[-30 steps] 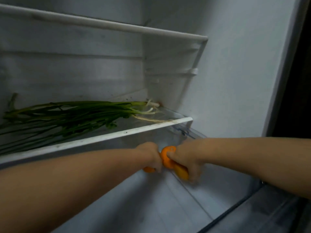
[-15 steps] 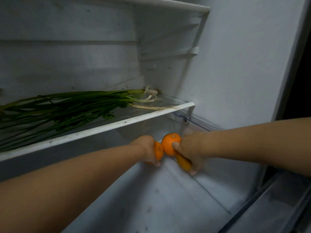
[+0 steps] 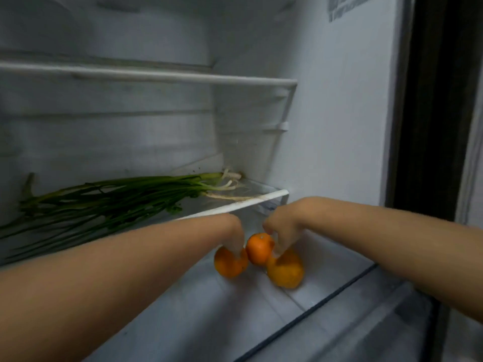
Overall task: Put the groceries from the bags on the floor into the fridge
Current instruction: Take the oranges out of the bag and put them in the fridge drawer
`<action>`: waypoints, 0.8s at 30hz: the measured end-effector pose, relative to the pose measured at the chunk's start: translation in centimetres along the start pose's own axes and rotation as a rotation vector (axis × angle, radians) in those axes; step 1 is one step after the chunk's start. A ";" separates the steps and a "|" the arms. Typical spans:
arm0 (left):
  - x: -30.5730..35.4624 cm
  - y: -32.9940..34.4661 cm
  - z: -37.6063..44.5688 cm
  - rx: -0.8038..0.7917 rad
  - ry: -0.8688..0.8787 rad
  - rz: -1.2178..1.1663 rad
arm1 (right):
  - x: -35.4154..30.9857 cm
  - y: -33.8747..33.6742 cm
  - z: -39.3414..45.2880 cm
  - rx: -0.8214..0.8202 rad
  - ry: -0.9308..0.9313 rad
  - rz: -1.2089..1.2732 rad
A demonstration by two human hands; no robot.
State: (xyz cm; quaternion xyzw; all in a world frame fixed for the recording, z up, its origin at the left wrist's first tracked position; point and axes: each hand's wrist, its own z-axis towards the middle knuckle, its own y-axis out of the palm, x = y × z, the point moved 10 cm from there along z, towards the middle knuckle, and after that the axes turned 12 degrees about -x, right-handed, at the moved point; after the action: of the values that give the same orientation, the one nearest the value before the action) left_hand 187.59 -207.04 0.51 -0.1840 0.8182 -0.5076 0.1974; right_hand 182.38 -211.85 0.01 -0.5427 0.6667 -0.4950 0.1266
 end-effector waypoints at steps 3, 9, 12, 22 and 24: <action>0.1 -0.4 -3.8 -0.003 -0.048 0.049 | 0.7 -1.4 -1.9 0.061 0.032 -0.032; -1.3 -1.7 -11.8 0.161 -0.270 0.102 | -1.4 -5.0 -11.0 0.436 -0.098 -0.037; -1.5 -1.6 -18.8 0.368 -0.351 -0.043 | -3.2 -4.9 -16.7 0.695 -0.232 0.059; -0.5 15.6 -41.1 0.544 -0.785 -0.325 | -16.8 4.4 -30.9 0.947 -0.808 0.477; -0.3 20.4 -45.4 0.505 -0.868 -0.362 | -21.3 6.3 -33.3 0.908 -0.921 0.491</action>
State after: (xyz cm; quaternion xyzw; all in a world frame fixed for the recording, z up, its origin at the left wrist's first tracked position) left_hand 162.60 -163.97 0.58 -0.4622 0.4688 -0.5920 0.4649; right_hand 163.19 -176.88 3.01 -0.4242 0.3756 -0.4012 0.7197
